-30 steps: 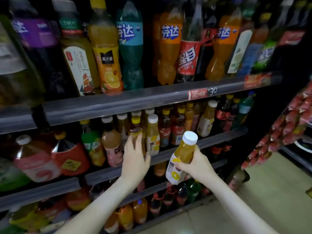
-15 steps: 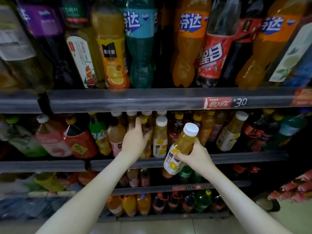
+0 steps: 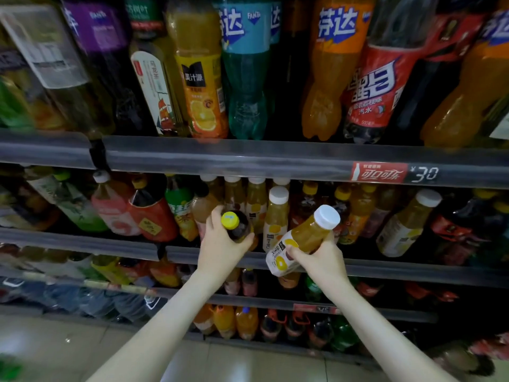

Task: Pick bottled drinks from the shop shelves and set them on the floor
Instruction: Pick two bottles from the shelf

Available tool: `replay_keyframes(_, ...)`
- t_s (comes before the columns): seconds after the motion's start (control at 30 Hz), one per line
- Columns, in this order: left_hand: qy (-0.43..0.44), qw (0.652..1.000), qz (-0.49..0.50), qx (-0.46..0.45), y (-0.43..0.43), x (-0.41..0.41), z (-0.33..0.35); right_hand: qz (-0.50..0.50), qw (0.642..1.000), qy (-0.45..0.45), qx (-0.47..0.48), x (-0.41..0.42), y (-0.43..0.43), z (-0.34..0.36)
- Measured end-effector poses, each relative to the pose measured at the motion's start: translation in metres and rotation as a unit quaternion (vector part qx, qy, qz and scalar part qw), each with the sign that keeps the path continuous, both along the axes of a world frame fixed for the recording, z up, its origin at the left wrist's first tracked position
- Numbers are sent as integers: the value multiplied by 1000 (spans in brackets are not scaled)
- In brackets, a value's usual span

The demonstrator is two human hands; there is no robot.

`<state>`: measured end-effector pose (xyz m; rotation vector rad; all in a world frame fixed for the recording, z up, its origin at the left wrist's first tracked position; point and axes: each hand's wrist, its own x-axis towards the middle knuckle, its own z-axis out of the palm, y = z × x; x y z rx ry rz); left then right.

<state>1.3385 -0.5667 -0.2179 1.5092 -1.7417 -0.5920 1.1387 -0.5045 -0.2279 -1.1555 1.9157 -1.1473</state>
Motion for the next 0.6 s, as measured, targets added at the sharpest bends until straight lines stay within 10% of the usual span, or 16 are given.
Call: replay_keyframes(0.6, 142, 989, -35, 20, -7, 71, -9, -103, 994, -29, -33, 47, -14, -11)
